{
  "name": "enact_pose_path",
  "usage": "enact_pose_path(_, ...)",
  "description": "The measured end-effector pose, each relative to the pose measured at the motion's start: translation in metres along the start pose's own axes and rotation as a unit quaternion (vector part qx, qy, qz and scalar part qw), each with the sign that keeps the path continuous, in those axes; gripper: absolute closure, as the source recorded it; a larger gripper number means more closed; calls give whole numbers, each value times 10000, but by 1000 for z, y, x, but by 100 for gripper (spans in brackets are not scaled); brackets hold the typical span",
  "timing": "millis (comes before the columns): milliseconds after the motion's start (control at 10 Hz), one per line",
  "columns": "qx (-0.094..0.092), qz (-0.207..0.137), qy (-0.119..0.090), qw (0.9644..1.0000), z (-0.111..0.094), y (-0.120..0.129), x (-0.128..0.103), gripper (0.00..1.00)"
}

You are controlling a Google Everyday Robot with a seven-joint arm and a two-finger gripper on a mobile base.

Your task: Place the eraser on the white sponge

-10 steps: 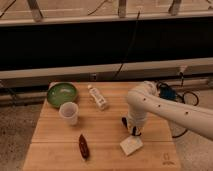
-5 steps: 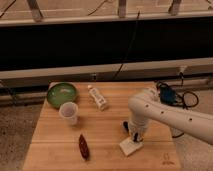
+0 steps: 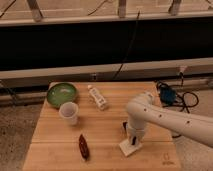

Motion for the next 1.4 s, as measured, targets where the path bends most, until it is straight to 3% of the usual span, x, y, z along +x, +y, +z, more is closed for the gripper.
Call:
enact_pose_path(100,-2,-1,0,10000,0,1,0,97)
enact_pose_path(500,3,3,2,10000,0,1,0,66)
enact_pose_path(600,5,6,3,10000,0,1,0,63)
enact_pose_path(700,9,9,6,10000,0,1,1,64)
enact_pose_path(1200,22,25,13,10000,0,2,1,88)
enact_pose_path(1400,30,32,12,10000,1,2,2,89)
